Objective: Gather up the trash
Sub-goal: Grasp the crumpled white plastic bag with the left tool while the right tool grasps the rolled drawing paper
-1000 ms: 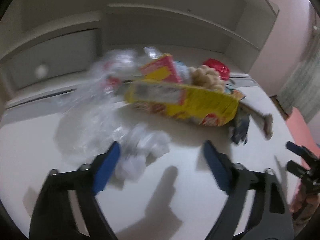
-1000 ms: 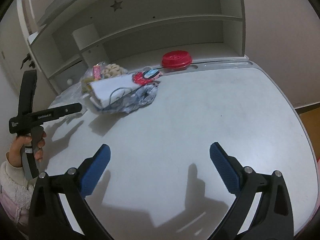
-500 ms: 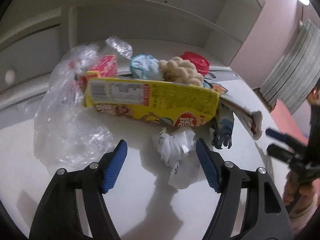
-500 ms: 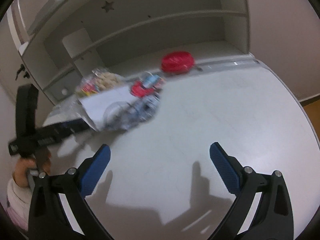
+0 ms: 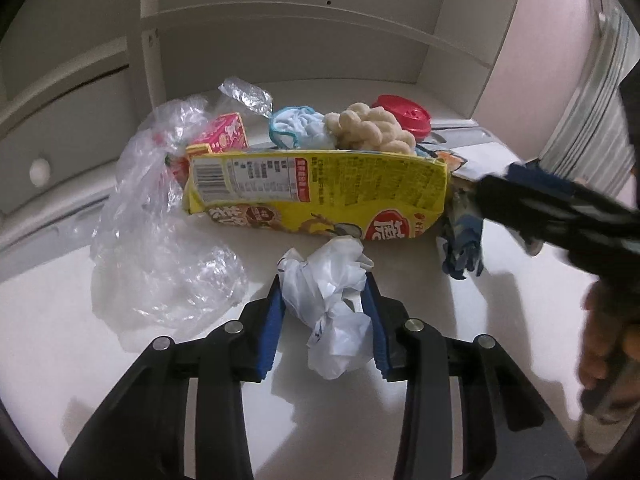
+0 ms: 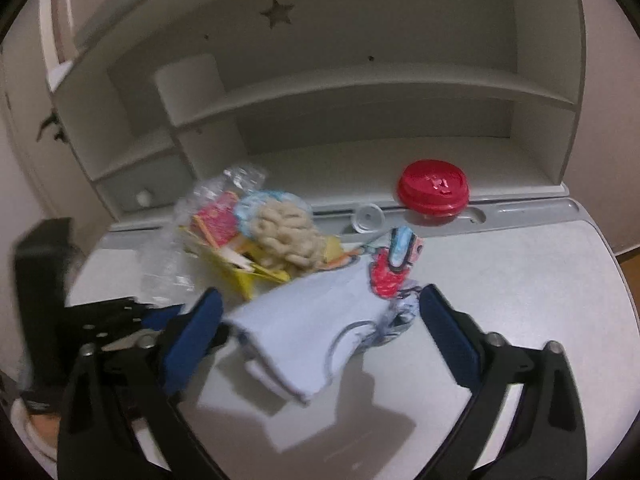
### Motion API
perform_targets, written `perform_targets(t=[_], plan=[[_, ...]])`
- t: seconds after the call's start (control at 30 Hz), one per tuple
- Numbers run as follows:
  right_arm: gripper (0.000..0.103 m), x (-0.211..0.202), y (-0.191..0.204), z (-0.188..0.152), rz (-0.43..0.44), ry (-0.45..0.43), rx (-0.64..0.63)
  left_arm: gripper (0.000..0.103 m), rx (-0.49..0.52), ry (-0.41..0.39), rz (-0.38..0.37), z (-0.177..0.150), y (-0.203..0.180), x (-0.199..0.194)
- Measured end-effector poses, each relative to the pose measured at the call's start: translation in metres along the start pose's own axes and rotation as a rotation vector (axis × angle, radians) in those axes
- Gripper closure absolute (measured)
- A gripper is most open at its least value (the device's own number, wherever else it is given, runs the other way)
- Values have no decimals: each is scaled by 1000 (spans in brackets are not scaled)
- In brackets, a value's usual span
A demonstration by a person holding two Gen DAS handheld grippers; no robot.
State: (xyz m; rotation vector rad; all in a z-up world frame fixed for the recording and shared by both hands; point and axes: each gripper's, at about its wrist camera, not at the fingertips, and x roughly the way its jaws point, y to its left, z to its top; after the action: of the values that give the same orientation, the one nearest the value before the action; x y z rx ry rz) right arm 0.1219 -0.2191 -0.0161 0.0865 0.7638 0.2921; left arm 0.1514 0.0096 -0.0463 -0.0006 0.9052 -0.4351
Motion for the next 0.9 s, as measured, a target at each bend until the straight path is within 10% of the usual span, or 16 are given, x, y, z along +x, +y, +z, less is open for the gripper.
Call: perform_targets(t=[0.27, 0.63, 0.73, 0.77, 0.9], plan=[[81, -22, -50, -11, 57, 11, 138, 65, 7, 2, -23, -7, 5, -10], [83, -33, -93, -54, -36, 90, 190, 66, 14, -7, -14, -1, -1, -6], [54, -32, -93, -54, -57, 100, 176, 65, 18, -11, 2, 1, -4, -5], [22, -32, -92, -53, -59, 89, 177, 65, 17, -11, 2, 2, -5, -3], [19, -26, -81, -39, -98, 48, 102, 65, 10, -11, 2, 2, -3, -3]])
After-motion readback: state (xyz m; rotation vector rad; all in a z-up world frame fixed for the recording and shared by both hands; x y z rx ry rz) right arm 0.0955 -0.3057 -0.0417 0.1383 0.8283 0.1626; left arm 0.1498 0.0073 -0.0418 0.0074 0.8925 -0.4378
